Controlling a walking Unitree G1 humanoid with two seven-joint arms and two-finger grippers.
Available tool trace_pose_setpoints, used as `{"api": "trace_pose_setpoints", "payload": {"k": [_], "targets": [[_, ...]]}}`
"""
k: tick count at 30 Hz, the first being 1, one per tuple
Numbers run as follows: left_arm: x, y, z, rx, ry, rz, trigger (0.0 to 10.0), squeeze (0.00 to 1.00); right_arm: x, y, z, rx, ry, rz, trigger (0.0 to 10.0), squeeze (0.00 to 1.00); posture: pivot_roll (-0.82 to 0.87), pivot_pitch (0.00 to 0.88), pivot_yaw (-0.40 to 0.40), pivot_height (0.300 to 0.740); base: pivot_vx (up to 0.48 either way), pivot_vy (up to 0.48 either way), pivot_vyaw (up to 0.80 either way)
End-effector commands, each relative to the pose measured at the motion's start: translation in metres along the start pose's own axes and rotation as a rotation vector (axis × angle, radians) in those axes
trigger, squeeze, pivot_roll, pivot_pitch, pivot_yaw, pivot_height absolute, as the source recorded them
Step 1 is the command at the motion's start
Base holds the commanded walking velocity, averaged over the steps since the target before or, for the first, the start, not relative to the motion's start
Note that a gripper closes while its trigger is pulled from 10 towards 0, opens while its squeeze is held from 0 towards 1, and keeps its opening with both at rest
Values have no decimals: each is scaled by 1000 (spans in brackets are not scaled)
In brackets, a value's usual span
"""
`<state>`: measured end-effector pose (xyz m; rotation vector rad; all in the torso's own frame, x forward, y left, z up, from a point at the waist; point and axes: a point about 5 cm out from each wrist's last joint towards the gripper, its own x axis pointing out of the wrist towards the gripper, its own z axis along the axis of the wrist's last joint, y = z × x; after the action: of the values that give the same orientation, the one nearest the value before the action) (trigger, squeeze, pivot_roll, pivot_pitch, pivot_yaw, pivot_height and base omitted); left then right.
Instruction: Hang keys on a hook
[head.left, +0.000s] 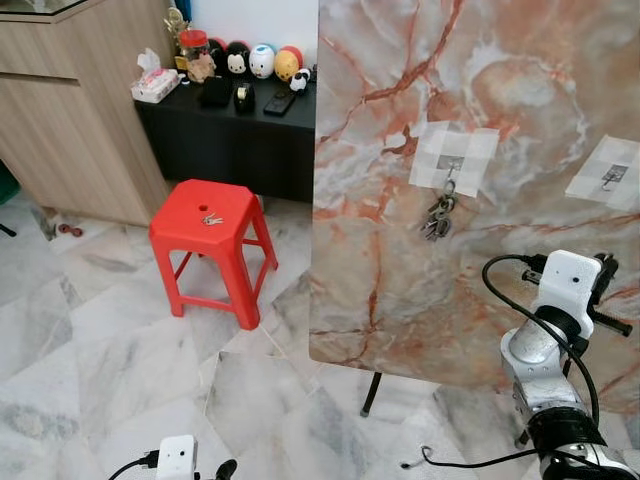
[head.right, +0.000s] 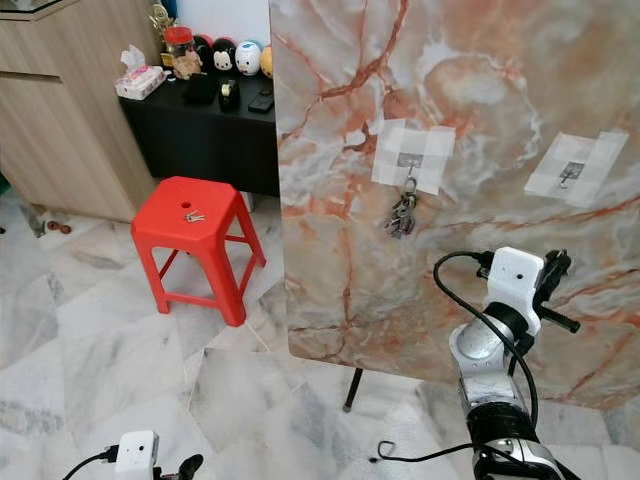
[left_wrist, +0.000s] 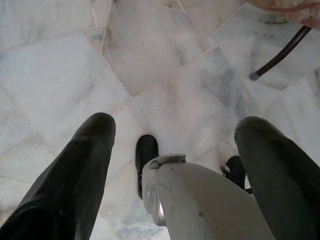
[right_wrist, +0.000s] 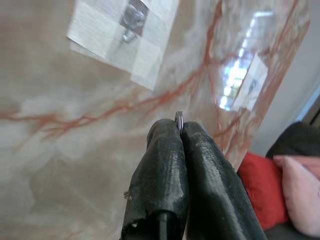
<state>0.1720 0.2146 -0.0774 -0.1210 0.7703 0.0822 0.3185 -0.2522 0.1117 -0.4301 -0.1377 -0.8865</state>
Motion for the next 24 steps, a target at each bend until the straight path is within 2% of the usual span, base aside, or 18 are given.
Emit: {"api": "trace_pose_setpoints", "payload": {"k": [1, 9, 11, 12, 16, 24], "targets": [[-2, -1, -6, -25, 11, 1, 10000, 0, 5, -2, 10, 7, -41, -20, 10000, 0, 104, 43, -50, 740, 0, 0, 0], [-1, -2, -4, -41, 9, -13, 10000, 0, 4, -1, 11, -10, -54, -23, 10000, 0, 104, 50, -51, 740, 0, 0, 0], [-1, -2, -4, -37, 13, -14, 10000, 0, 3, 0, -1, 78, 75, -12, 10000, 0, 101, 57, -50, 740, 0, 0, 0], [-1, -2, -4, -37, 13, -14, 10000, 0, 3, 0, -1, 78, 75, -12, 10000, 0, 101, 57, -50, 740, 0, 0, 0], [-1, -1, -4, -38, 13, -15, 10000, 0, -2, 0, -14, 130, 189, -2, 10000, 0, 106, 66, -51, 740, 0, 0, 0], [-1, -2, -3, -41, 12, -17, 10000, 0, -2, -1, -18, 143, 218, -10, 10000, 0, 104, 73, -53, 740, 0, 0, 0]]}}
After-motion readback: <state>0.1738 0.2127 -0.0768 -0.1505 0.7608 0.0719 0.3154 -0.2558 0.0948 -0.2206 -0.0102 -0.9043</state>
